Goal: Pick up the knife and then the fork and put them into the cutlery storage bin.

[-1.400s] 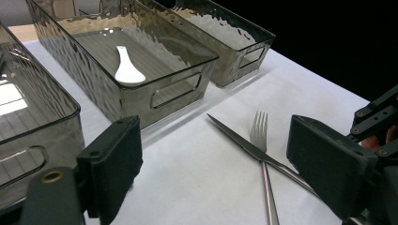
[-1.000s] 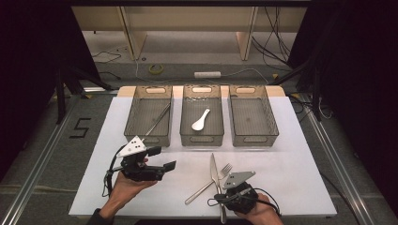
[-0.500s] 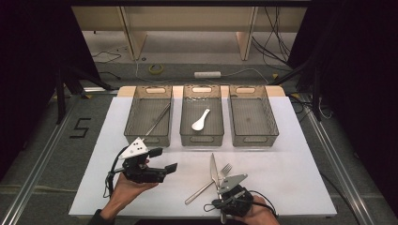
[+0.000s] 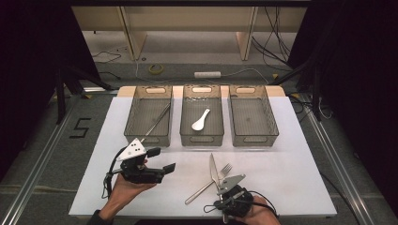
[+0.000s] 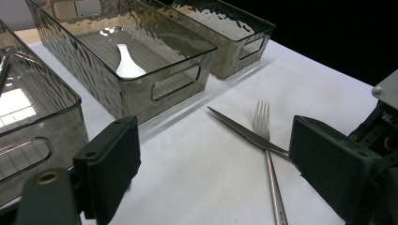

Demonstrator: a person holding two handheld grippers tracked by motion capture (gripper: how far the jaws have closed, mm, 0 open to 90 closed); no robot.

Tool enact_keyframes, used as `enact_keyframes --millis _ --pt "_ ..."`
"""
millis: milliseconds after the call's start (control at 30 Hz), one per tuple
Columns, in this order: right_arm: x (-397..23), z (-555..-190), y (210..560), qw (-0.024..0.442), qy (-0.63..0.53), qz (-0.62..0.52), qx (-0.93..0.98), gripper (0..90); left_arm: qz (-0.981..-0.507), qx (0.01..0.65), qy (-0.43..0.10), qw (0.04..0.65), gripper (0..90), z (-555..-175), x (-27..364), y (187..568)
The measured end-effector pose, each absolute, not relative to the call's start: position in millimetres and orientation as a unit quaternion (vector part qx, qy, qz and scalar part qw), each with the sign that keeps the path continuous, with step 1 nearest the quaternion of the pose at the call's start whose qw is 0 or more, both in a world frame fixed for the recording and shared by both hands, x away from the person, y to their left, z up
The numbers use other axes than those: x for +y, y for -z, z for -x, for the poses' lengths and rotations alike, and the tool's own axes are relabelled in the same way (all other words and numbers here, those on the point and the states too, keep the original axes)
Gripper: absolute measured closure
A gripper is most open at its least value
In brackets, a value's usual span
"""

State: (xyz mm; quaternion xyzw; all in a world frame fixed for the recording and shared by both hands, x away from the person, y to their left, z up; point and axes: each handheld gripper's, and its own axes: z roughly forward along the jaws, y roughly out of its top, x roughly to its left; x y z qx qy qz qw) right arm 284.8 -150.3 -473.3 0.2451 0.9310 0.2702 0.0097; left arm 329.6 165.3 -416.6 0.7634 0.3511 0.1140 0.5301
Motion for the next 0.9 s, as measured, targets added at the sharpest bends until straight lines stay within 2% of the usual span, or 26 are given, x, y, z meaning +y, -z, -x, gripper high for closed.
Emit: enact_keyframes --millis 600,867,900 --pt "-181 -305 465 0.042 -0.203 -0.270 0.940 90.0 -0.769 0.346 -0.117 0.525 16.5 -329 163 418" --pt "-184 -315 460 0.036 -0.170 -0.274 0.946 90.0 -0.769 0.345 -0.117 0.524 16.5 -329 162 418" --pt "-184 -315 459 0.035 -0.170 -0.276 0.945 85.6 -0.769 0.345 -0.116 0.525 16.5 -329 162 418"
